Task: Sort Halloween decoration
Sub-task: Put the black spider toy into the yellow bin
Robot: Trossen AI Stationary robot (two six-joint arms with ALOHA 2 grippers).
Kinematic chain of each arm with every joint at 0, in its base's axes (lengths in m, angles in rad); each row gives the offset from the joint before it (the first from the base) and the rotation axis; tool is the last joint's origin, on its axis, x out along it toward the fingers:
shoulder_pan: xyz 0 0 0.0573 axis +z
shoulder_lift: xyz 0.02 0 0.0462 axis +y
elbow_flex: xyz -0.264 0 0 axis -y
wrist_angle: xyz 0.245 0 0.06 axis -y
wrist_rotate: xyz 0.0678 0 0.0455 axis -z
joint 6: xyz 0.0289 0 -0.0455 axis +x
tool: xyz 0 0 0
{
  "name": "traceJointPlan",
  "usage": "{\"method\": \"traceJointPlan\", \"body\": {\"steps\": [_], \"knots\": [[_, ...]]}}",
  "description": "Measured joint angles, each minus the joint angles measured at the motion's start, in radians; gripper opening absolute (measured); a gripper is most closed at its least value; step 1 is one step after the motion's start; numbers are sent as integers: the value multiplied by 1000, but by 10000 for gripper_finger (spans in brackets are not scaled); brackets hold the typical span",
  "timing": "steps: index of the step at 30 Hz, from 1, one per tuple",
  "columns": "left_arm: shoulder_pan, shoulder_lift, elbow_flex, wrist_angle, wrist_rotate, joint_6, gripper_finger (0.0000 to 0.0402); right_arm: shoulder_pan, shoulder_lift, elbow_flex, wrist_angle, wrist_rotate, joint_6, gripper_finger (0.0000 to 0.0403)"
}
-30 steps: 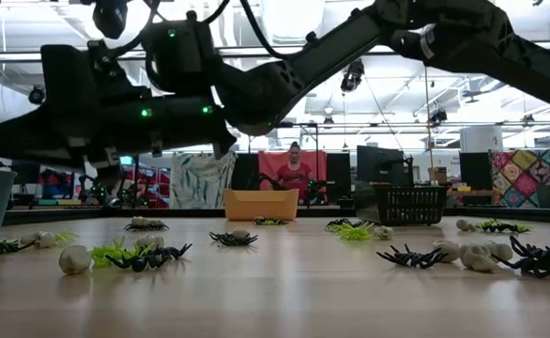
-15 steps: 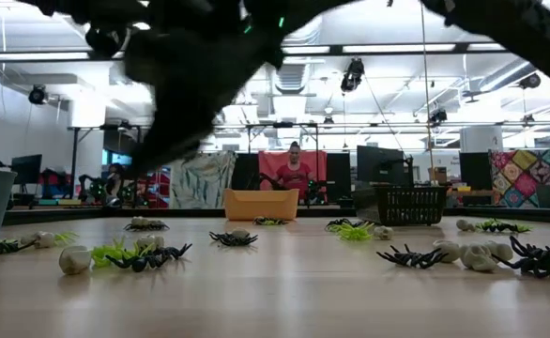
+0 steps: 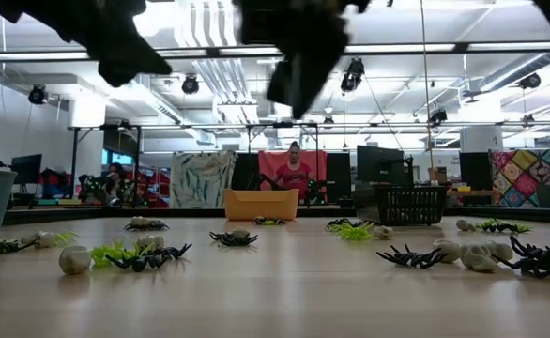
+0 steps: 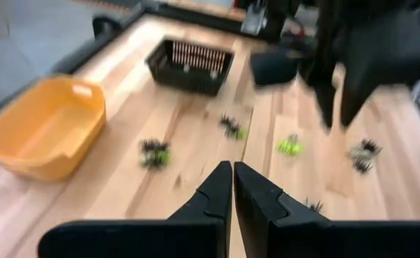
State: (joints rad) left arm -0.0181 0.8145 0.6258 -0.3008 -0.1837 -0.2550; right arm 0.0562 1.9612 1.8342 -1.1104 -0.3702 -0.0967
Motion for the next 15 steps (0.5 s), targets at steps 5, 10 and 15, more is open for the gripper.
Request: {"method": "traceJointPlan", "body": {"steps": [5, 10, 15], "knots": [[0, 101, 0, -14, 67, -88, 0, 3, -157, -203, 57, 4, 122, 68], [-3, 232, 0, 31, 149, -89, 0, 6, -308, -392, 185, 13, 226, 70], [-17, 375, 0, 169, 183, 52, 0, 12, -439, -550, 356, 58, 270, 70]]}}
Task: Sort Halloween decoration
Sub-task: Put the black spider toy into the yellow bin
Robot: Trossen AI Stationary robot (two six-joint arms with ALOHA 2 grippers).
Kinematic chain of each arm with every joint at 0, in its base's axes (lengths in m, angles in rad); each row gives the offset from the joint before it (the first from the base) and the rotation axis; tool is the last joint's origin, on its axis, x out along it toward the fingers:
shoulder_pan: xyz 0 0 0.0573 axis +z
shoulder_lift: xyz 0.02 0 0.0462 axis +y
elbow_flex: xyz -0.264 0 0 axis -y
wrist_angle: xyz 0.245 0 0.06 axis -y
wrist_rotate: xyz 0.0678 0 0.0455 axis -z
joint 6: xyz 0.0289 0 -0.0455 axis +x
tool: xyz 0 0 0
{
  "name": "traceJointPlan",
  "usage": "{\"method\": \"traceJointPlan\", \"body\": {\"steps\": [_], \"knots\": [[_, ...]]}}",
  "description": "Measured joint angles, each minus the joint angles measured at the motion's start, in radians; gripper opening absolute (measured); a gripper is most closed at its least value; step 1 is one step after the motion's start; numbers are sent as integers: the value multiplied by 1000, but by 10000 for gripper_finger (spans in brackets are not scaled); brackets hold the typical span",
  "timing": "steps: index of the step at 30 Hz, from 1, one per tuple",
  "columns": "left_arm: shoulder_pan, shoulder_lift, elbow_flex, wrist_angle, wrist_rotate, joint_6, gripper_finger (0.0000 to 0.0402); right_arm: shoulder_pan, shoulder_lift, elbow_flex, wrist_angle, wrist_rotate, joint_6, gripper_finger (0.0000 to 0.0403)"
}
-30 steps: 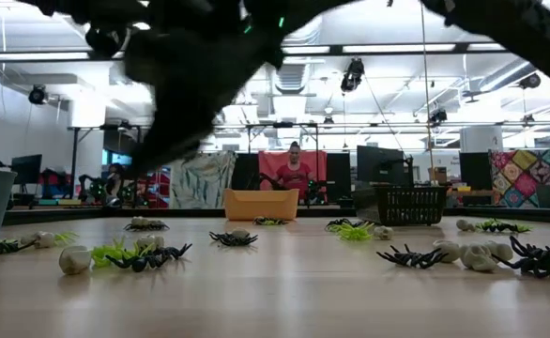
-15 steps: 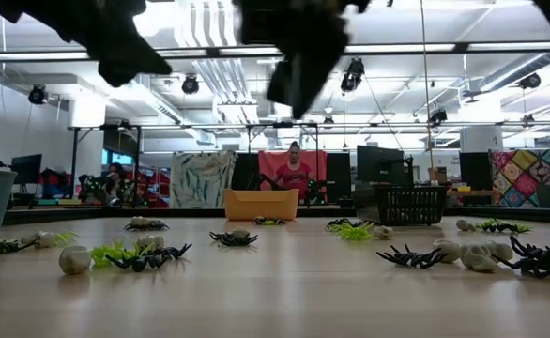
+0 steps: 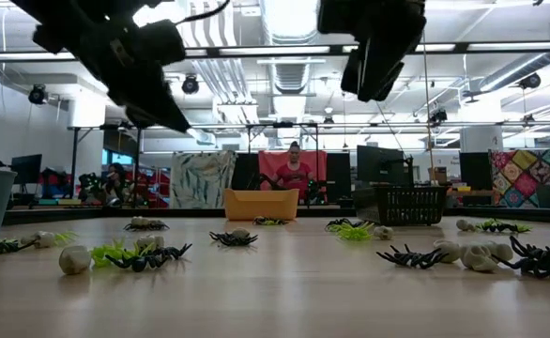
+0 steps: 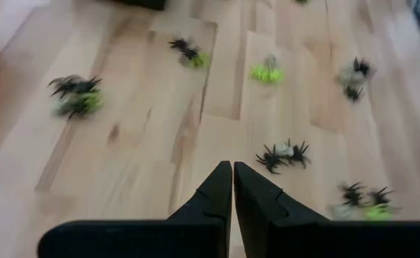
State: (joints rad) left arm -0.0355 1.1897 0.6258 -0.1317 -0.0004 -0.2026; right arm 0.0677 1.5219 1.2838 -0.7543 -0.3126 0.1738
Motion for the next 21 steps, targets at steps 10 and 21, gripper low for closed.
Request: {"method": "traceJointPlan", "body": {"steps": [10, 21], "knots": [[-55, 241, 0, 221, 47, 186, 0, 4, -114, -286, 433, 1, 120, 70], [-127, 415, 0, 433, 99, 265, 49, 26, -112, -391, 471, 0, 184, 70]]}}
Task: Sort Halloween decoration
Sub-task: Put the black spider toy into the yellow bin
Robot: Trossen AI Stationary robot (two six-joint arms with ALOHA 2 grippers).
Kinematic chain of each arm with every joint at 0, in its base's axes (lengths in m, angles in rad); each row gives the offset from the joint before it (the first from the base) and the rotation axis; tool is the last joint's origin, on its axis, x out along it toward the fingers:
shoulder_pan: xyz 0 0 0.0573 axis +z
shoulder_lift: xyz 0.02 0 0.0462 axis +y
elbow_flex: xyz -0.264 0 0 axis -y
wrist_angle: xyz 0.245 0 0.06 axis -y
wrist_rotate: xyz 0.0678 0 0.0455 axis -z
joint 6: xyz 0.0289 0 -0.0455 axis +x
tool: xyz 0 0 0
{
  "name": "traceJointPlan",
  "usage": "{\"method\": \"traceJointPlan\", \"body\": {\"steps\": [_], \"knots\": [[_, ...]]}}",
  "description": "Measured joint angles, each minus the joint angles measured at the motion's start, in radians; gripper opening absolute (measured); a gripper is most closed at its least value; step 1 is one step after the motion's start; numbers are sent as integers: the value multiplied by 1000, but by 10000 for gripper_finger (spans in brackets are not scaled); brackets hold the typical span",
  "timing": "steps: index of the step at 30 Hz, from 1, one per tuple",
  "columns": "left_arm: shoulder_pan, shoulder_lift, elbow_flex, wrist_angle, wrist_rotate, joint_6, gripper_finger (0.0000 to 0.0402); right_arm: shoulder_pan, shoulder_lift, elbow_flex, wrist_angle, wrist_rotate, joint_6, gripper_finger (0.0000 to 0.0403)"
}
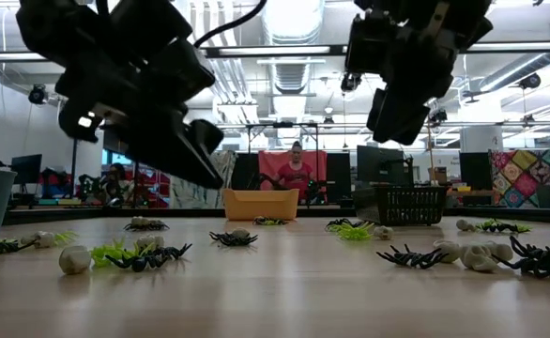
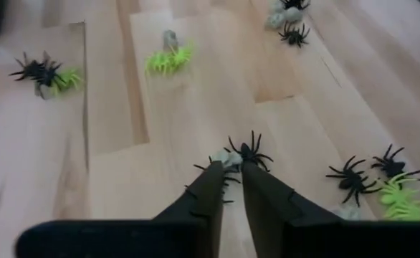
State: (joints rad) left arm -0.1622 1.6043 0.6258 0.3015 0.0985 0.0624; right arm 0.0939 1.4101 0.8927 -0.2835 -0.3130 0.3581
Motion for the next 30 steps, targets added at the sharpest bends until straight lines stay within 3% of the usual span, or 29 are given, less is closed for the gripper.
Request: {"method": "traceJointPlan", "body": {"steps": [10, 30], "knots": [[-2, 100, 0, 63, -1, 30, 131, 11, 0, -4, 36, 0, -8, 71], [1, 176, 0, 116, -6, 11, 127, 11, 0, -4, 37, 55, -10, 72]]}}
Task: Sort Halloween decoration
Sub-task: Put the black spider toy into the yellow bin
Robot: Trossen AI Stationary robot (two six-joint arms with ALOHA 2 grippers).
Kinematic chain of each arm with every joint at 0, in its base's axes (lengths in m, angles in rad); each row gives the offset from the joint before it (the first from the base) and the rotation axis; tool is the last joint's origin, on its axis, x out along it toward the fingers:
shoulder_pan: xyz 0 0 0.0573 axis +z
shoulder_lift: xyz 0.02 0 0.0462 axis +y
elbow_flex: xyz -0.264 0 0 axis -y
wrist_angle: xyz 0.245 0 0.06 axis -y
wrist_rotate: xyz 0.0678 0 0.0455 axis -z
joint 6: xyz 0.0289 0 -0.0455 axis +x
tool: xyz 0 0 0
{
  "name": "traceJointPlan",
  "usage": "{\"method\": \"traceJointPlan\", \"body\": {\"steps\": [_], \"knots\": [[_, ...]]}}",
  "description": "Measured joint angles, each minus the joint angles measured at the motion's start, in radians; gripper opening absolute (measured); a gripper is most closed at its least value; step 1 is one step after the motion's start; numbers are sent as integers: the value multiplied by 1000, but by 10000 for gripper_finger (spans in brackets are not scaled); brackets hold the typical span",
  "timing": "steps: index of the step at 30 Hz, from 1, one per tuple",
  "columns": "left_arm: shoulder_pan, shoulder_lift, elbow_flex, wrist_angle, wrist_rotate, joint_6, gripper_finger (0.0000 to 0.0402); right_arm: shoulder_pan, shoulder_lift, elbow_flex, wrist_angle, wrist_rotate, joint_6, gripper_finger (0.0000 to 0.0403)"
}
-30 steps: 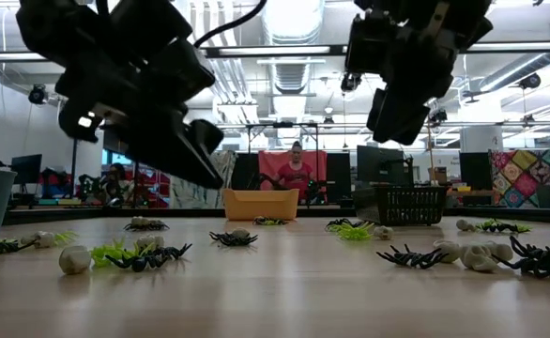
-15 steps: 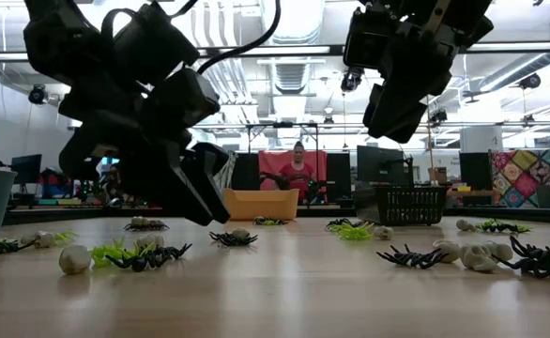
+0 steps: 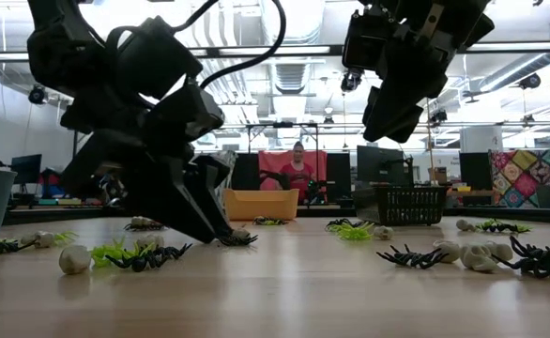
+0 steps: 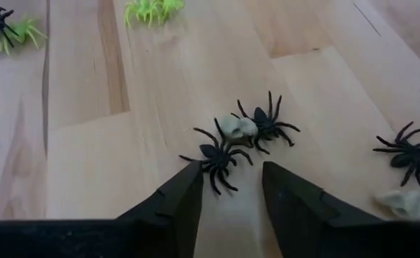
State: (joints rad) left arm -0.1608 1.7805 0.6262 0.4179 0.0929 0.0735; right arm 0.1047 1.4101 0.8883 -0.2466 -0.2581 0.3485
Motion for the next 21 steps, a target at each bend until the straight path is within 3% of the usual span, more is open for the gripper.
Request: {"method": "traceJointPlan", "body": {"steps": [5, 14, 21], "knots": [[0, -3, 1, -5, -6, -5, 98, 0, 0, 0, 0, 25, 0, 72], [4, -4, 1, -10, -13, -30, 11, 2, 0, 0, 1, 50, -21, 72], [6, -66, -1, -89, -71, -31, 1, 2, -86, -1, 6, 61, -83, 72]]}}
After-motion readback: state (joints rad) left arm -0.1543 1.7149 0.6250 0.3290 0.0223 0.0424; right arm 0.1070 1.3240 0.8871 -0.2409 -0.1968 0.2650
